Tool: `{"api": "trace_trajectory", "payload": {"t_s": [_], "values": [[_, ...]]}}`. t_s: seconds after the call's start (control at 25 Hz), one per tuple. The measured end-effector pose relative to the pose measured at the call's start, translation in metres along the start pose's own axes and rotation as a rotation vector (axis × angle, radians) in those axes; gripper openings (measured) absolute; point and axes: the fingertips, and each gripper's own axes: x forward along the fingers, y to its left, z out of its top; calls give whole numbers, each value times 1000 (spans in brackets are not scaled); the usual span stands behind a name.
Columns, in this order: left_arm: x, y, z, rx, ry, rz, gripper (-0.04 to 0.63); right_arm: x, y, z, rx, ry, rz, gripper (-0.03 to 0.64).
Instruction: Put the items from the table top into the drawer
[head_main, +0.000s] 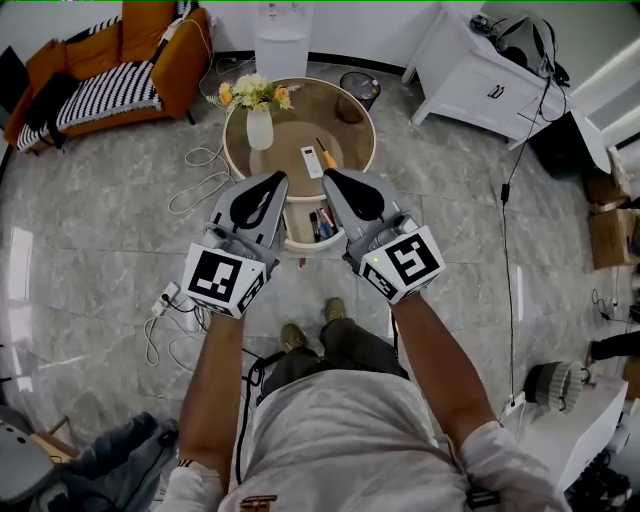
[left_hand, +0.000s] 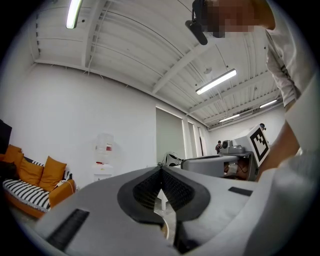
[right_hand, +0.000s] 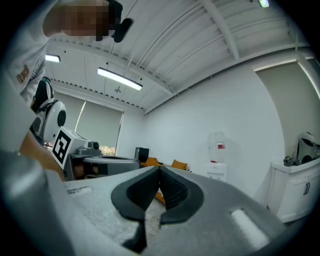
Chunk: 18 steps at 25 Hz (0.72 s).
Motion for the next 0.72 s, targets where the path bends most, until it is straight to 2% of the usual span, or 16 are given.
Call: {"api": "trace_trajectory", "payload": {"t_s": [0.4, 0.72], "values": [[45, 27, -28, 9, 16, 14, -2, 24, -50, -36, -32, 34, -34, 2], [102, 58, -51, 24, 32, 63, -2, 56, -100, -74, -53, 76, -23, 2]]}}
